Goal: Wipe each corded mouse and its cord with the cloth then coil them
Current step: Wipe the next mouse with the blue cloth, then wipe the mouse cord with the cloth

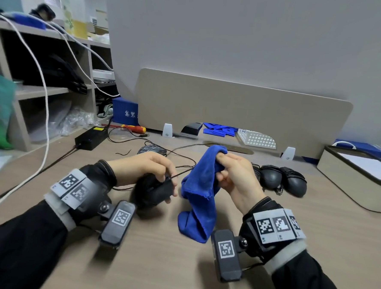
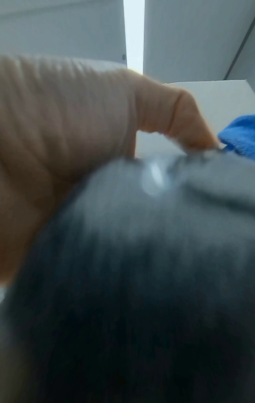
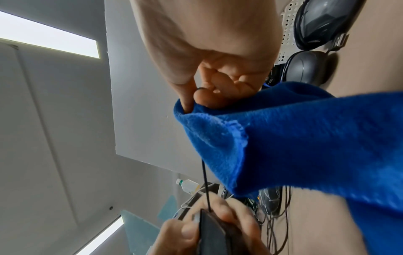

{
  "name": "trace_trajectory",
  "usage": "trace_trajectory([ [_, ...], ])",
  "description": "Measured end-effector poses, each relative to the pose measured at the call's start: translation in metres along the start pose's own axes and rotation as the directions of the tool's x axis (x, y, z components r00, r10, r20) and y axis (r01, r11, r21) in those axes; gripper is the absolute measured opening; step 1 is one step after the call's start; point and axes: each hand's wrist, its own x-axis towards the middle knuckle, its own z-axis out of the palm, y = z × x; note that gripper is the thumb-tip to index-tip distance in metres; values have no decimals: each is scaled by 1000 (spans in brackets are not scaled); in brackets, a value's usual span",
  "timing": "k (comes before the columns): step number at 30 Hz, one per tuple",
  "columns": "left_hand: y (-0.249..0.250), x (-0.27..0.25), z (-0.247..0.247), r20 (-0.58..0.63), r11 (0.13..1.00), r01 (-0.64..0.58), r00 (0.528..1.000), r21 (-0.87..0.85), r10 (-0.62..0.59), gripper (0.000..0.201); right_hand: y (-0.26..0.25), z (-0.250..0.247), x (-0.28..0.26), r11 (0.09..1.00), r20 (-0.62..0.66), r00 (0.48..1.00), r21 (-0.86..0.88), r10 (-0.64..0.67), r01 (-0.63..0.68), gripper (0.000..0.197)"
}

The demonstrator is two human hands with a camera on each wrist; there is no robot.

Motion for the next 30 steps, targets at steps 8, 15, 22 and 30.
trace_trajectory([
  [8,14,19,24,-93,987,-51,994,154,66,27,14,4,8,987,25,997,139,79,-81,29],
  [15,21,34,35,-167,885,-80,971,458,174,26,13,8,4,990,124,986,73,110,-120,21],
  [22,30,13,22,-52,829,-35,996,558,77,32,6,0,12,953,-63,987,278,146,-123,36],
  [30,31,-38,-22,-56,697,151,986,701,-158,34,-1,-8,14,932,-104,989,357,104,-61,35],
])
